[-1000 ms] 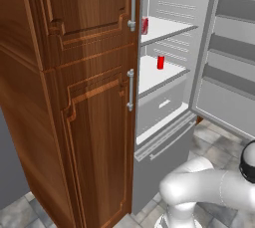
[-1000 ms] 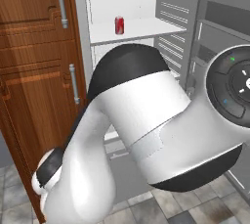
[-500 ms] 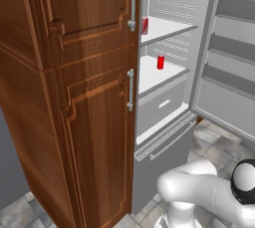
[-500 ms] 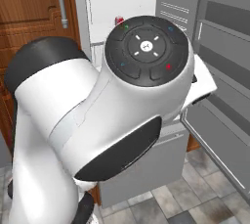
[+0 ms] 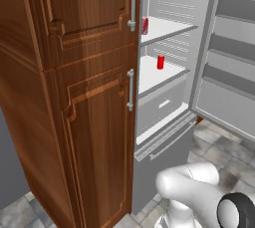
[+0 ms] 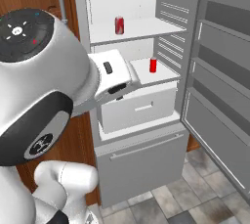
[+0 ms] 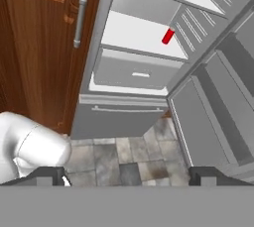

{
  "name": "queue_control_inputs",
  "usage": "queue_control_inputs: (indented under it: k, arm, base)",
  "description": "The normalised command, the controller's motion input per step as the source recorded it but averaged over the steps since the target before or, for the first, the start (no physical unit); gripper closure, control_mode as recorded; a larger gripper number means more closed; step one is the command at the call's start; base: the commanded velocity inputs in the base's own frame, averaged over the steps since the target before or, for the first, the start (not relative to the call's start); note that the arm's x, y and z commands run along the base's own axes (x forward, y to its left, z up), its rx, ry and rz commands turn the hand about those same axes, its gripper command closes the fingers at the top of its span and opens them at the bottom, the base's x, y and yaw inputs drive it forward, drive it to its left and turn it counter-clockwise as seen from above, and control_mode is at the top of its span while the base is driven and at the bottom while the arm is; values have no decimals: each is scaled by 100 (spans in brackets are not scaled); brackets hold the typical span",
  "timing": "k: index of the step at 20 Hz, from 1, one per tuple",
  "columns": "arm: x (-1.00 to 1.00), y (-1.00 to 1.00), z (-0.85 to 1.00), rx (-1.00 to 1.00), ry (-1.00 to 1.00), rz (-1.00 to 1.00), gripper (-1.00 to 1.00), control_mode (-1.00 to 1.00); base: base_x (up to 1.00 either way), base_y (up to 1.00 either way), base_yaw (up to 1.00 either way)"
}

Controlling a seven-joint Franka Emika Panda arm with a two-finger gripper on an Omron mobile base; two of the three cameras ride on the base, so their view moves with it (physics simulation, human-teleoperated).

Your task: Open the fridge, grab two sodas, and place both sodas inside the bowl with ice on the dining counter.

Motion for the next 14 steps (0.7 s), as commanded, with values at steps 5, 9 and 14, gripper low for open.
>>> queue_control_inputs:
  k: [5,9,14]
  arm:
    - [19,79,-23,4,0,-11,-100,-100]
    - [56,73,-43,1,6,-14,-100,-100]
    - [65,42,-55,6,8,-14,-100,-100]
  base:
    - [0,0,0]
    - [0,0,0]
    - [0,0,0]
